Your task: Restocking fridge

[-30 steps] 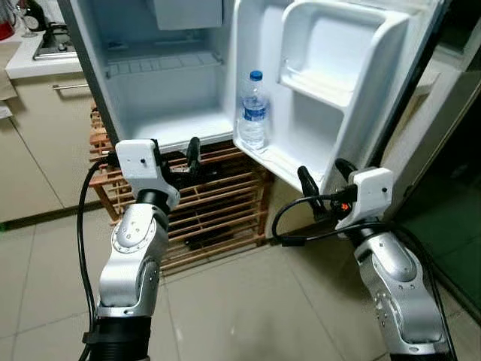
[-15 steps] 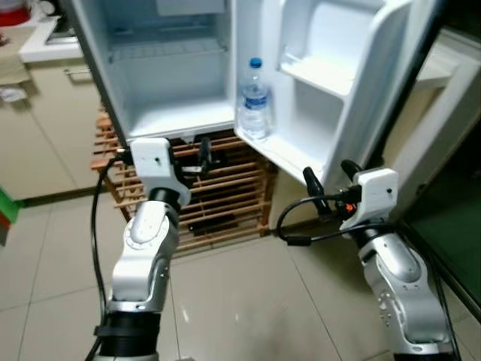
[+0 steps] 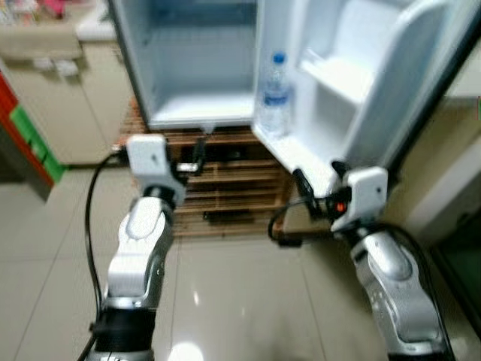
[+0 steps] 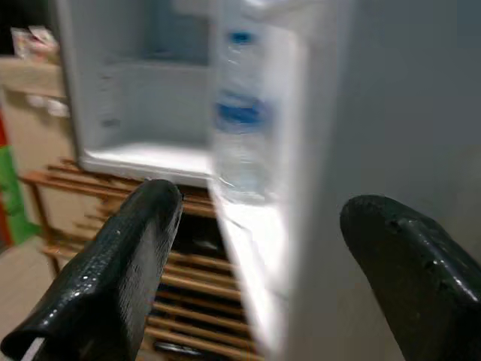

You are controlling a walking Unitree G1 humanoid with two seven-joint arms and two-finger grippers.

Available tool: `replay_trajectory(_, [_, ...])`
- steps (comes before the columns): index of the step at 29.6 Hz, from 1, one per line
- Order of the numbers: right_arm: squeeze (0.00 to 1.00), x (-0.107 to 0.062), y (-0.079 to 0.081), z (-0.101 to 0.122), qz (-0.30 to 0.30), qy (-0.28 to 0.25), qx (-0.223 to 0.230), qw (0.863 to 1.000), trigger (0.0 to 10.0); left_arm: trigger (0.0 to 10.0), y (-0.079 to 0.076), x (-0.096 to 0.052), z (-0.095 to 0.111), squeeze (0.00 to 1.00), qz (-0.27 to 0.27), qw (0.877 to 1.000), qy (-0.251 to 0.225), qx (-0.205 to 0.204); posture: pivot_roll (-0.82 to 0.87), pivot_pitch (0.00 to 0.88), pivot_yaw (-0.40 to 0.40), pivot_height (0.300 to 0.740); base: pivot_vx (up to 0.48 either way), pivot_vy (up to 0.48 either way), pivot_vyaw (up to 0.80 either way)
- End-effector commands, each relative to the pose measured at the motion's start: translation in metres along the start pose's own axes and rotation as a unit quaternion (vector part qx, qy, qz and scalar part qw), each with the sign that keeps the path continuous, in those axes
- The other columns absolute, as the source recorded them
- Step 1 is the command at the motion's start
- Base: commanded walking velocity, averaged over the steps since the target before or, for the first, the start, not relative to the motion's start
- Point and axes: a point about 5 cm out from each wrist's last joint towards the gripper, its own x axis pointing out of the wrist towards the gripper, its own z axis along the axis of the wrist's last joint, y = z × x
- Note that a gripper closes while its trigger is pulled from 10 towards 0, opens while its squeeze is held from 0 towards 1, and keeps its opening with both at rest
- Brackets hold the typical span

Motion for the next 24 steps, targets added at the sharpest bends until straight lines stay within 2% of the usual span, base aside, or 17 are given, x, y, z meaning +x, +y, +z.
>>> replay_trajectory(1, [0.0,-0.002,-0.005,0.002,-0.004,0.001,-0.007,1.0,10.0,10.0,-0.007,-0.001,-0.001,0.0,-0.012,1.0,0.001,0.001,-0.18,0.0,0.019,0.736,0.0,-0.48,0.0])
replay_trajectory(3, [0.0,-0.005,-0.002,-0.001,0.01,0.008,-0.005,1.0,10.0,10.0,-0.007,-0.001,0.0,0.0,-0.014,1.0,-0.003,-0.012,-0.18,0.0,0.019,0.736,0.0,-0.48,0.0])
replay_trajectory(5, [0.0,-0.024,-0.001,-0.022,0.061,0.061,-0.018,0.996,10.0,10.0,-0.005,0.001,0.0,0.0,-0.007,1.0,-0.004,-0.023,-0.18,0.0,0.019,0.736,0.0,0.0,0.0])
replay_trajectory(6, [0.0,-0.024,-0.001,-0.022,0.061,0.061,-0.018,0.996,10.0,10.0,-0.005,0.001,0.0,0.0,-0.007,1.0,-0.004,-0.023,-0.18,0.0,0.019,0.736,0.0,0.0,0.0])
replay_trajectory(8, [0.0,-0.043,-0.002,-0.041,0.098,0.112,-0.018,0.989,10.0,10.0,-0.002,0.003,-0.001,0.0,0.001,1.0,-0.001,-0.024,-0.19,0.0,0.021,0.736,0.0,0.0,0.0])
replay_trajectory(9, [0.0,-0.043,-0.002,-0.041,0.098,0.112,-0.018,0.989,10.0,10.0,-0.002,0.003,-0.001,0.0,0.001,1.0,-0.001,-0.024,-0.19,0.0,0.021,0.736,0.0,0.0,0.0])
replay_trajectory(10, [0.0,-0.061,-0.003,-0.061,0.125,0.172,-0.014,0.977,10.0,10.0,0.002,0.005,-0.005,0.0,0.006,1.0,0.01,-0.017,-0.19,0.0,0.027,0.736,0.0,0.0,0.0])
replay_trajectory(11, [0.0,-0.061,-0.003,-0.061,0.125,0.172,-0.014,0.977,10.0,10.0,0.002,0.005,-0.005,0.0,0.006,1.0,0.01,-0.017,-0.19,0.0,0.027,0.736,0.0,0.0,0.0])
replay_trajectory(14, [0.0,-0.074,-0.009,-0.08,0.123,0.229,0.006,0.966,10.0,10.0,0.007,0.008,-0.014,0.0,0.019,0.999,0.038,-0.007,-0.19,0.0,0.027,0.736,0.0,0.0,0.0])
replay_trajectory(15, [0.0,-0.072,-0.018,-0.086,0.09,0.235,0.007,0.968,10.0,10.0,0.01,0.009,-0.017,0.0,0.024,0.999,0.046,-0.009,-0.19,0.0,0.032,0.736,0.0,0.0,0.0])
replay_trajectory(18, [0.0,-0.07,-0.025,-0.091,0.058,0.238,0.005,0.969,10.0,10.0,0.013,0.01,-0.02,0.0,0.029,0.998,0.053,-0.009,-0.19,0.0,0.032,0.736,0.0,0.0,0.0])
replay_trajectory(20, [0.0,-0.055,-0.055,-0.096,-0.066,0.241,-0.027,0.968,10.0,10.0,0.024,0.011,-0.039,0.0,0.041,0.995,0.093,0.006,-0.19,0.0,0.036,0.736,0.0,0.0,0.0])
replay_trajectory(21, [0.0,-0.055,-0.055,-0.096,-0.066,0.241,-0.027,0.968,10.0,10.0,0.024,0.011,-0.039,0.0,0.041,0.995,0.093,0.006,-0.19,0.0,0.036,0.736,0.0,0.0,0.0])
replay_trajectory(22, [0.0,-0.045,-0.07,-0.092,-0.122,0.235,-0.061,0.962,10.0,10.0,0.03,0.009,-0.055,0.0,0.039,0.991,0.124,0.024,-0.18,0.0,0.039,0.736,0.0,0.0,0.0])
replay_trajectory(23, [0.0,-0.045,-0.07,-0.092,-0.122,0.235,-0.061,0.962,10.0,10.0,0.03,0.009,-0.055,0.0,0.039,0.991,0.124,0.024,-0.18,0.0,0.039,0.736,0.0,0.0,0.0])
replay_trajectory(24, [0.0,-0.032,-0.083,-0.086,-0.171,0.224,-0.088,0.956,10.0,10.0,0.036,0.004,-0.075,0.0,0.036,0.985,0.161,0.044,-0.18,0.0,0.042,0.736,0.0,0.0,0.0])
